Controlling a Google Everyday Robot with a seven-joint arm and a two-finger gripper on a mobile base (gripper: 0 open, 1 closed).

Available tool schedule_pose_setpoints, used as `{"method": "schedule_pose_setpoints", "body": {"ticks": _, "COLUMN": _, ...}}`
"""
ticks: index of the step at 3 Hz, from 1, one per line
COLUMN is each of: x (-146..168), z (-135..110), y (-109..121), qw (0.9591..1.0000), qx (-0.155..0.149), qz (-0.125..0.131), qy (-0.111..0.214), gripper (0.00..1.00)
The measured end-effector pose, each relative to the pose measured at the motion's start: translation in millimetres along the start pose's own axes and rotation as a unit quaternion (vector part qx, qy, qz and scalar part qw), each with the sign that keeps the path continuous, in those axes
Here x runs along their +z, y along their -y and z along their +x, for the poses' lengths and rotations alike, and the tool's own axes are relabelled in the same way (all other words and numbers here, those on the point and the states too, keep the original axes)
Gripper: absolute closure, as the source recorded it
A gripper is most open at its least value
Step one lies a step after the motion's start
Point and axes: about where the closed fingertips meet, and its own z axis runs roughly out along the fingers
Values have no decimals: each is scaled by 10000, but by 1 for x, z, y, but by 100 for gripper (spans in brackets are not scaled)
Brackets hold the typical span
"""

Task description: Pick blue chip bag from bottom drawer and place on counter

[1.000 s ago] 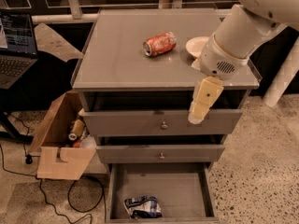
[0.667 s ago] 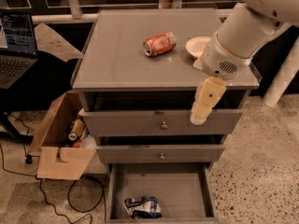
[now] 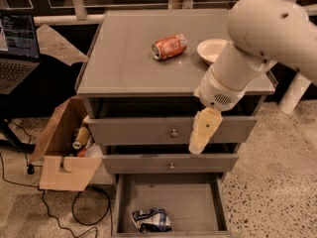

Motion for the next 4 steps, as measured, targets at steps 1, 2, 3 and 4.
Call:
{"method": "schedule_pose_setpoints", "body": {"ticks": 1, "x": 73, "z": -20, "y": -2, "qw": 9997, "qx": -55, "qz": 207, "qy": 141, "gripper": 0}}
{"method": "schedule_pose_setpoints", "body": {"ticks": 2, "x": 73, "z": -20, "y": -2, "qw": 9997, "qx": -55, "qz": 207, "qy": 141, "gripper": 0}}
{"method": "schedule_pose_setpoints", "body": {"ticks": 3, "x": 91, "z": -16, "y": -7, "qw": 9994, "qx": -45, "qz": 235, "qy": 246, "gripper": 0}}
{"method": "schedule_pose_setpoints", "body": {"ticks": 4, "x": 135, "z": 4, "y": -18, "qw": 9989, "qx": 200, "qz": 125, "qy": 401, "gripper": 0}}
